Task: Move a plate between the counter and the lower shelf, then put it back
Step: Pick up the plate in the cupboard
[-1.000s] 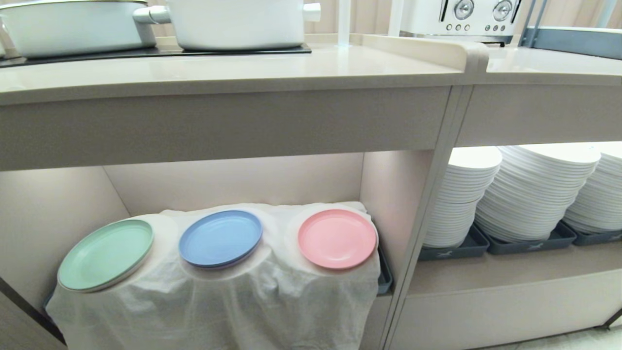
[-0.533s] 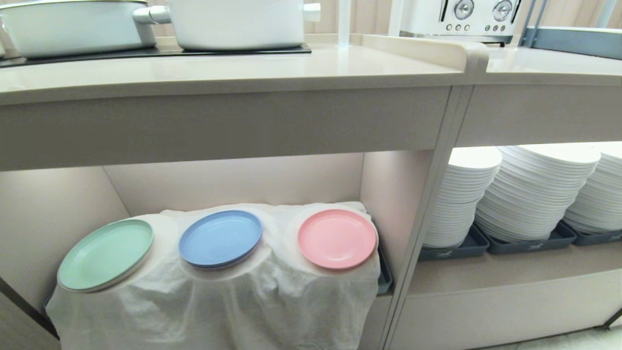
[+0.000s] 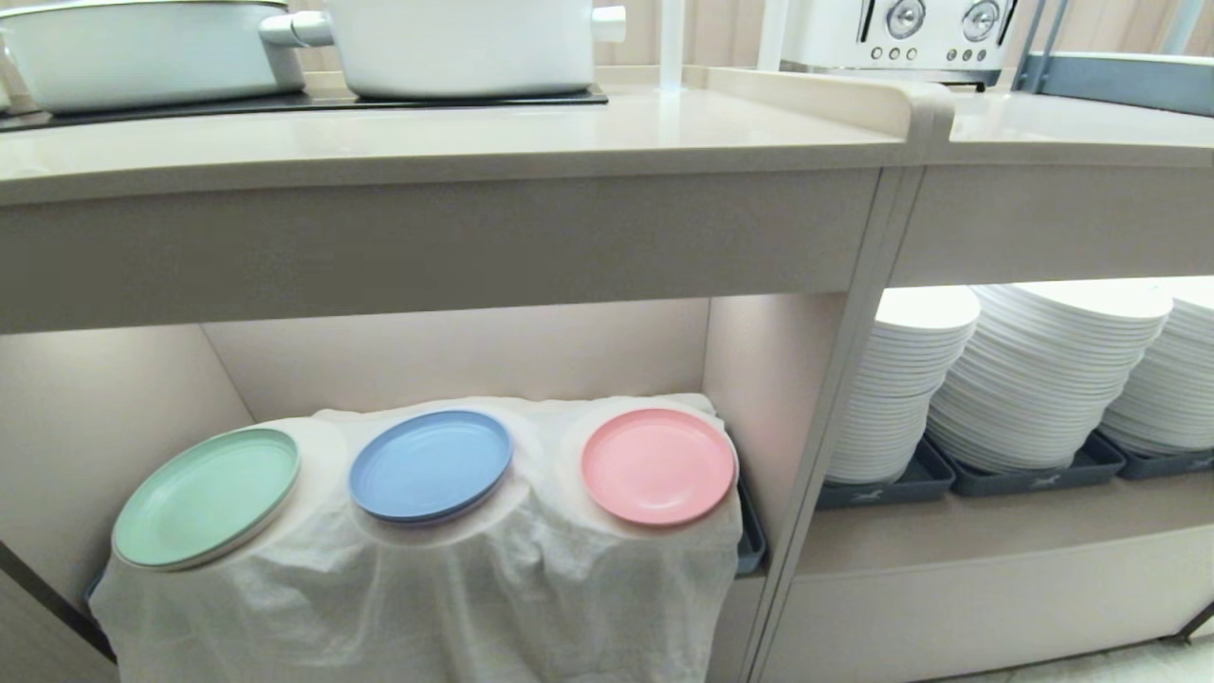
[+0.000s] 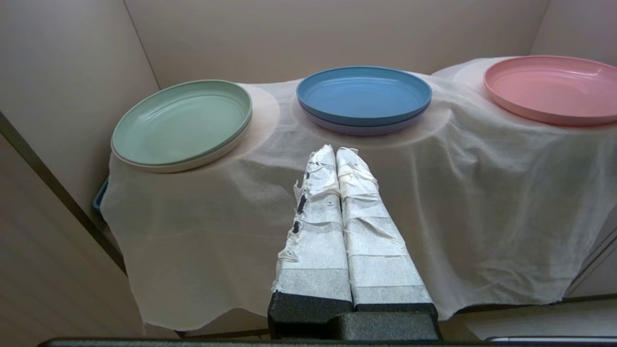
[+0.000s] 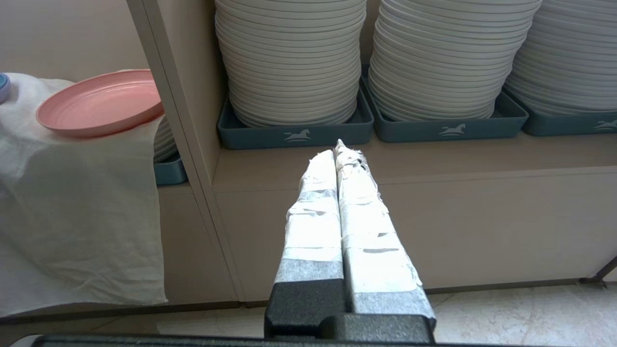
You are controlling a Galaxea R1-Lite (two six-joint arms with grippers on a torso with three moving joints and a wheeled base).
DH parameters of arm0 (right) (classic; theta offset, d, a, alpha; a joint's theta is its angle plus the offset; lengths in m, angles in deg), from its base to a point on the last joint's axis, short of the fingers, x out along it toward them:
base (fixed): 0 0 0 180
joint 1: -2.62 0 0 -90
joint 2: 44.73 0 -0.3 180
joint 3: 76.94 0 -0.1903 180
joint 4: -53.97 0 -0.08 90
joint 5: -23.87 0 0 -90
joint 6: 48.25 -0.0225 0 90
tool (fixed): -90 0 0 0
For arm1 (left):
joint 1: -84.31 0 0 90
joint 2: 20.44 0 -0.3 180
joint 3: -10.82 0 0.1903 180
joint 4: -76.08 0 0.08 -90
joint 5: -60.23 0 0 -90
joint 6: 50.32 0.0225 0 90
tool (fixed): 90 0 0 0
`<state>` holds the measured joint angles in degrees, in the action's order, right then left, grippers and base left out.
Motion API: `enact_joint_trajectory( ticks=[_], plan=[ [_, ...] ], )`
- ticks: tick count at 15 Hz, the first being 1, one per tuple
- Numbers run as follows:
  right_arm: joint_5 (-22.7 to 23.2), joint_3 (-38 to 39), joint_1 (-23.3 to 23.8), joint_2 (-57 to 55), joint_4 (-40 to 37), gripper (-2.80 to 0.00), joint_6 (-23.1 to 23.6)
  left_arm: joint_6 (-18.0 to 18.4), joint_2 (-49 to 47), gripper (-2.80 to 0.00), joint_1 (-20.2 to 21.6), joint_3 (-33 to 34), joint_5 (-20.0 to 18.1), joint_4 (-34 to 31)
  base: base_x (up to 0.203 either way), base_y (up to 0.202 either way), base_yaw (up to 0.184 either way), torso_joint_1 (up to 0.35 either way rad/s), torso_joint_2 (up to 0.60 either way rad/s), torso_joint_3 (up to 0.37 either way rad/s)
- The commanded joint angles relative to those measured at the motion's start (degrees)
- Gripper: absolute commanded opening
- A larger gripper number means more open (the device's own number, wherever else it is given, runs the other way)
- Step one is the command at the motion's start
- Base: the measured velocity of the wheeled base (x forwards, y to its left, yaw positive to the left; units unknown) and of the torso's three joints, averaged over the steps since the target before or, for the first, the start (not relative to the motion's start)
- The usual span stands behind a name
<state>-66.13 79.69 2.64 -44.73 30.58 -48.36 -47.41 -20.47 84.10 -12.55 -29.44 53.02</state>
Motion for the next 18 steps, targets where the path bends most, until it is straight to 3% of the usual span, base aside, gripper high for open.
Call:
enact_joint_trajectory(
  ticks=[1, 18],
  plan=[
    [0.00, 0.00, 0.05, 0.00, 0.02, -2.80, 0.02, -0.01, 0.02, -2.80, 0.01, 0.00, 0.02, 0.05, 0.000, 0.000, 0.000, 0.000, 0.00, 0.000],
    [0.00, 0.00, -0.02, 0.00, -0.01, -2.80, 0.02, -0.10, 0.02, -2.80, -0.06, 0.00, 0.02, 0.05, 0.000, 0.000, 0.000, 0.000, 0.00, 0.000]
  ],
)
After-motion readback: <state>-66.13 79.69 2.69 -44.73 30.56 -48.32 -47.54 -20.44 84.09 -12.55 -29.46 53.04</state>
